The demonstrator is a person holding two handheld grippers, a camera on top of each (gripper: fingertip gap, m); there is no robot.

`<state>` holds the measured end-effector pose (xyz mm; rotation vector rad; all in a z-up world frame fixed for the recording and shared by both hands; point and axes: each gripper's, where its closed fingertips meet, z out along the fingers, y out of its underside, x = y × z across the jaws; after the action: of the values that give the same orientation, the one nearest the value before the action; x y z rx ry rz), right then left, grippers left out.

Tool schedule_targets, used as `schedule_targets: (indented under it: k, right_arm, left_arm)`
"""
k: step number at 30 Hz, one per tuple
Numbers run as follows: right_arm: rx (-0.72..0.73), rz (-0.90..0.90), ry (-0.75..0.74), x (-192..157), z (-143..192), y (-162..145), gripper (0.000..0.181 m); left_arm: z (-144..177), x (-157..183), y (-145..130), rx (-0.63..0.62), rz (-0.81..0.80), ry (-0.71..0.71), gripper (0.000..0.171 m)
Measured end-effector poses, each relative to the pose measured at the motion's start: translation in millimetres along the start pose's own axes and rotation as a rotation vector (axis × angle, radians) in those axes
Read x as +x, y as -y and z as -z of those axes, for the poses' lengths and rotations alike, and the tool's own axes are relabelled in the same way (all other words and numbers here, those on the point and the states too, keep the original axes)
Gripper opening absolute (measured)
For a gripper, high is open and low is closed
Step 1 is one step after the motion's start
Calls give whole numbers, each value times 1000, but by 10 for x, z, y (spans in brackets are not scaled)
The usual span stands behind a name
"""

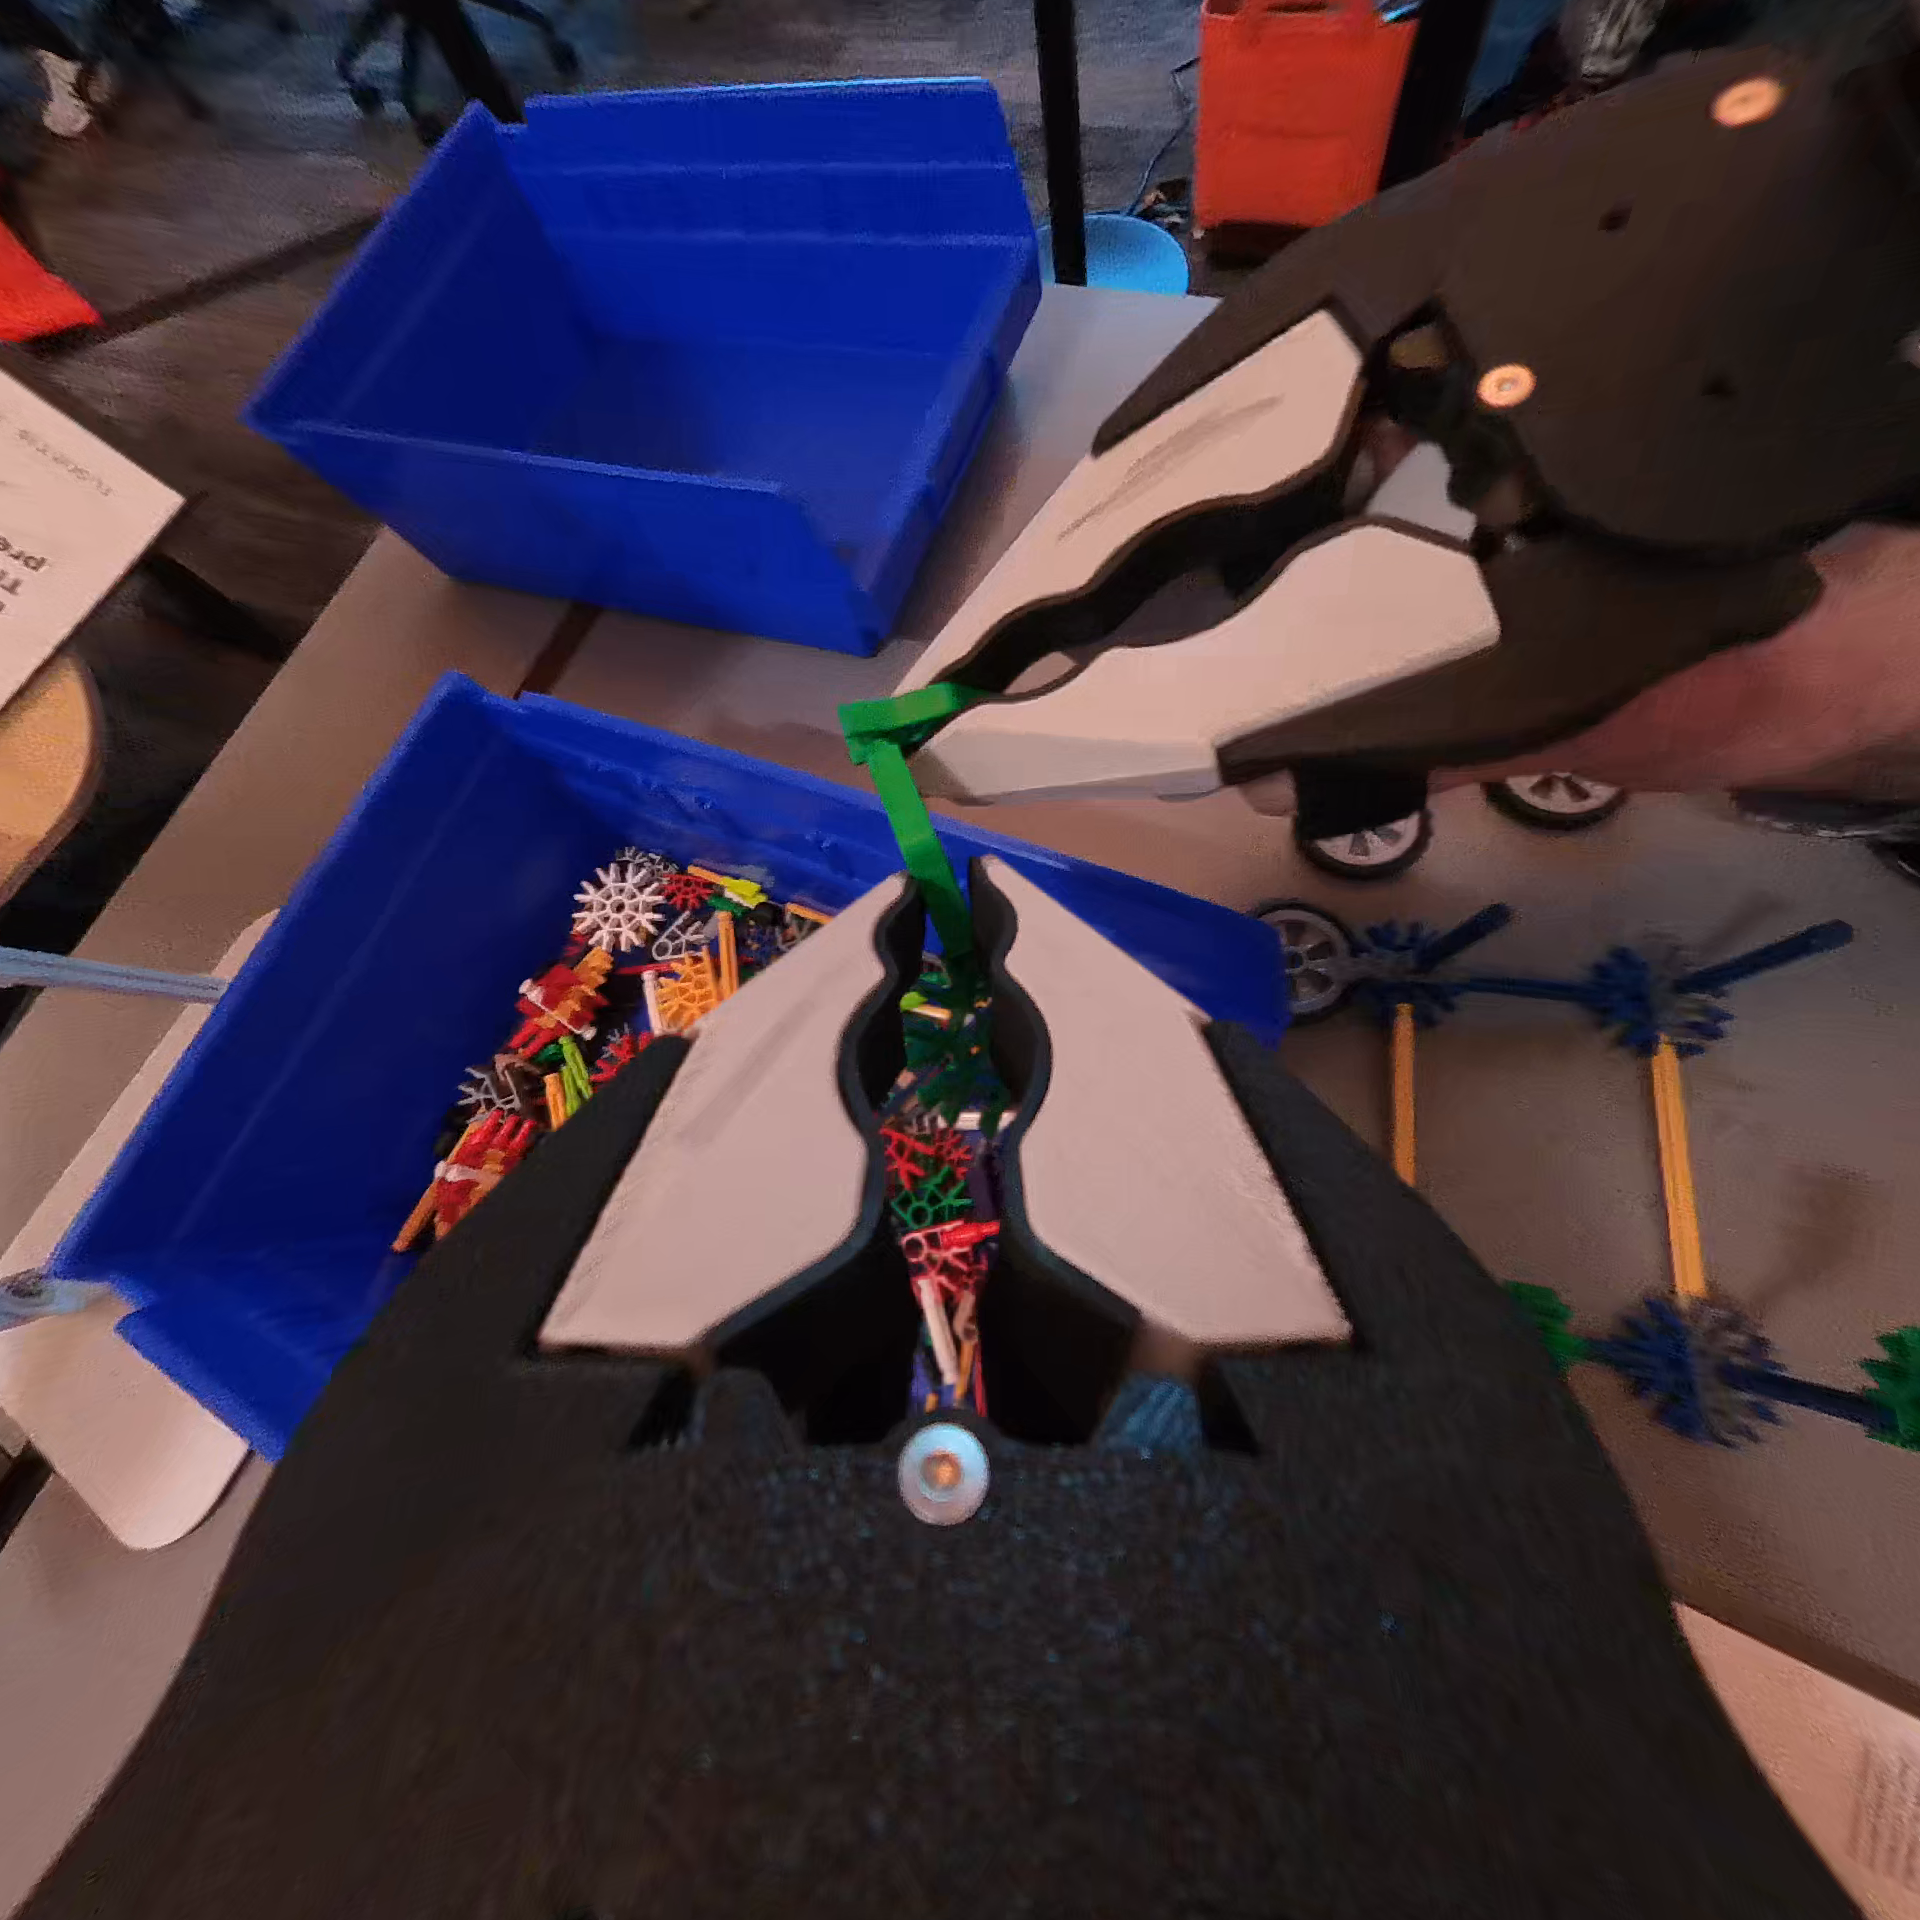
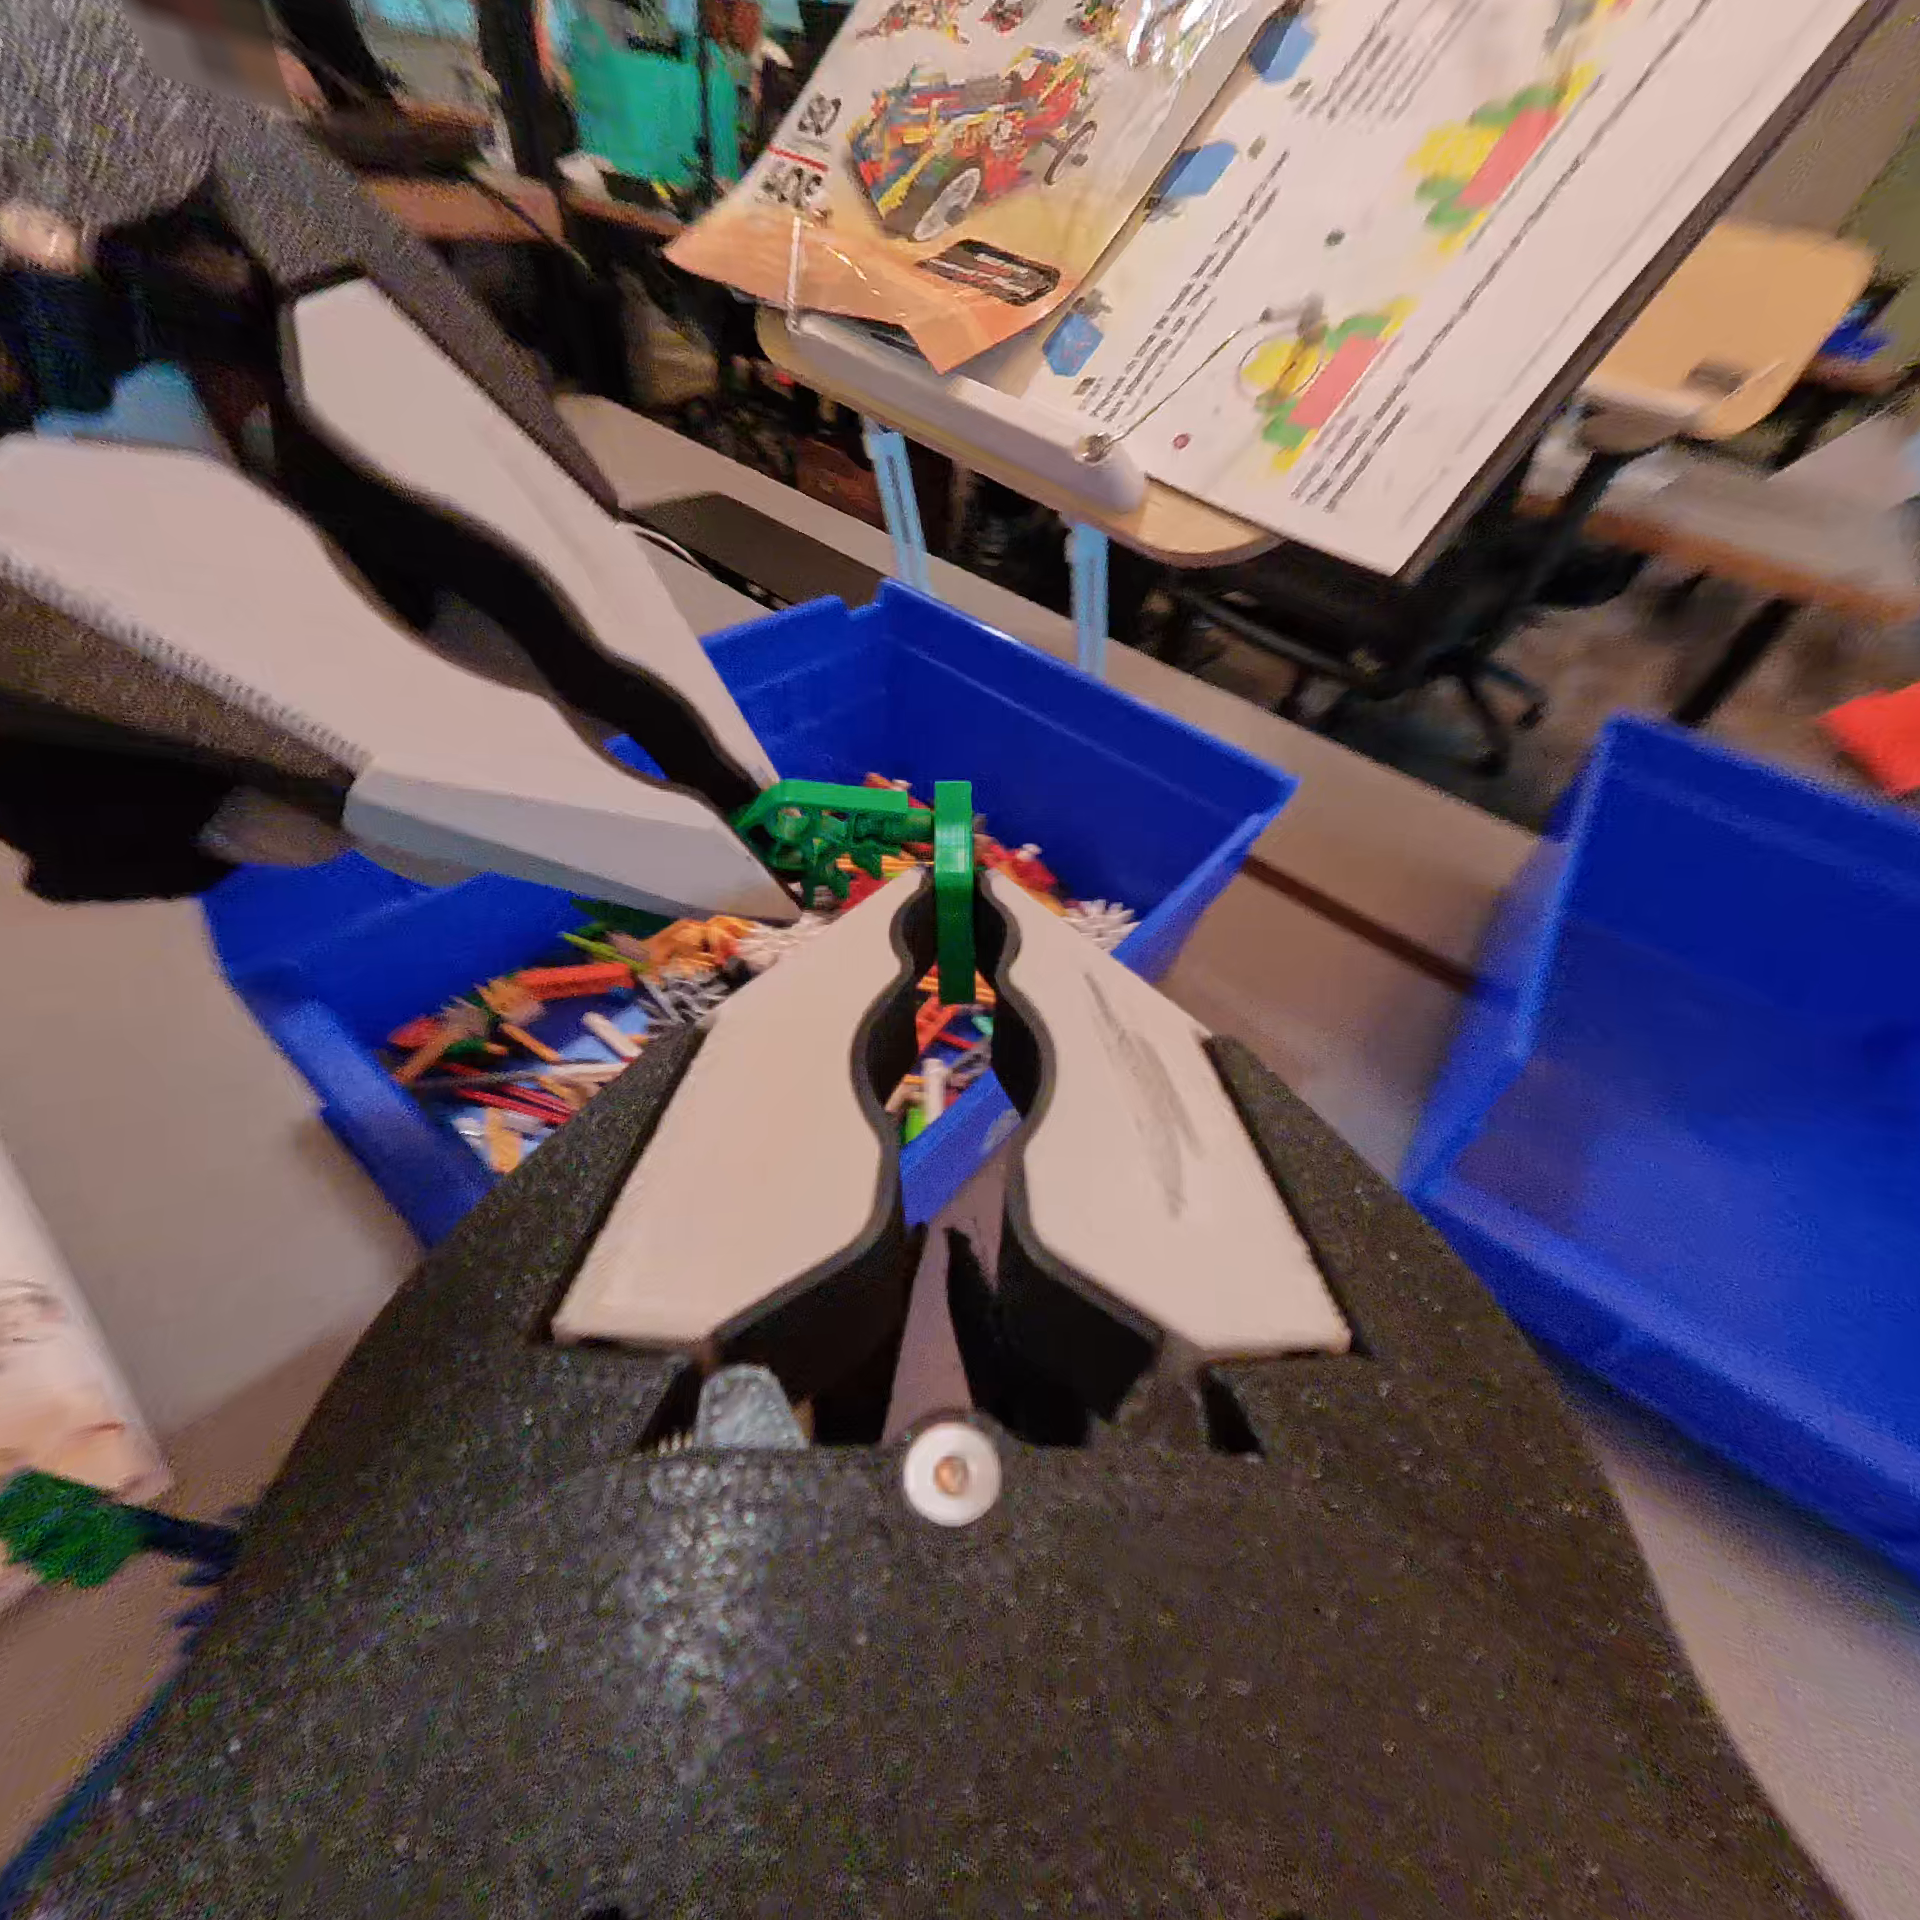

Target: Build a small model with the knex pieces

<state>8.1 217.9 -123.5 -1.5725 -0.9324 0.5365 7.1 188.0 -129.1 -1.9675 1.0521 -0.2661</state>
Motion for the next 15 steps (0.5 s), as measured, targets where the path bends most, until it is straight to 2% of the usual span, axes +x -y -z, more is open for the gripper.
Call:
schedule_targets:
  k: [6, 11, 15]
  right_arm:
    - [102, -376, 181, -45, 55, 135, 3]
    - [98, -376, 214, -37, 49, 128, 3]
    - [106, -410, 257, -29, 94, 148, 4]
  left_arm:
    - [36, 22, 123, 164, 167, -76, 2]
    - [5, 0, 95, 176, 184, -83, 3]
    - [-6, -184, -65, 81, 147, -44, 3]
